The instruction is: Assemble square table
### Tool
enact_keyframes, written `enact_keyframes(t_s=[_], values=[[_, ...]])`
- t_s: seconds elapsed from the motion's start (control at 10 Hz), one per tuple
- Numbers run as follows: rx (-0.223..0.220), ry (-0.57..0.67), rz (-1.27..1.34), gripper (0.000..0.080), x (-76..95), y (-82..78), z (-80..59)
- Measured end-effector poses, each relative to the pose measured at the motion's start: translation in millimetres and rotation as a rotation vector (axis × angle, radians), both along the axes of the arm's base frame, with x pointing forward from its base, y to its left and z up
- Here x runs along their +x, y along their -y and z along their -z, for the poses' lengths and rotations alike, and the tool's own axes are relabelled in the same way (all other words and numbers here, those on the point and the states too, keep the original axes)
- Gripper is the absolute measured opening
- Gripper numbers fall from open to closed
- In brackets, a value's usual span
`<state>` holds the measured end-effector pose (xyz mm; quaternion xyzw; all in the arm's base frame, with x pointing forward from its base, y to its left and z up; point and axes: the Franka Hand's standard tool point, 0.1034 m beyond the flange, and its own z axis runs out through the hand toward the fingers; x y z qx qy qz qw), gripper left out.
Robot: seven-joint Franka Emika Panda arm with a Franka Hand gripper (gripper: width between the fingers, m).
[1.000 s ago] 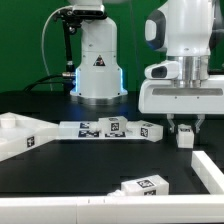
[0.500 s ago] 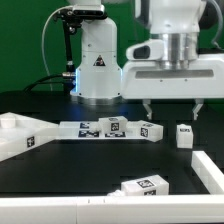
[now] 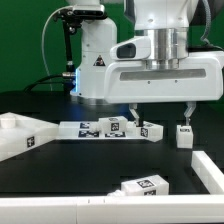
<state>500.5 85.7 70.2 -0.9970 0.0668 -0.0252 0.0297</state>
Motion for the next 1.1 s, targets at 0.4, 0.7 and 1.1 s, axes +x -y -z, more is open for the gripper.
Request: enact_keyframes(t_s=[0.4, 0.7, 1.1], values=[[0.008, -0.076, 0.010, 0.0649, 42.5, 15.8, 4.8], [0.030, -0.118, -0.015, 0.0649, 68.2, 13.3, -1.2], [0.027, -0.124, -0.006, 0.0649, 68.3, 17.2, 3.0]])
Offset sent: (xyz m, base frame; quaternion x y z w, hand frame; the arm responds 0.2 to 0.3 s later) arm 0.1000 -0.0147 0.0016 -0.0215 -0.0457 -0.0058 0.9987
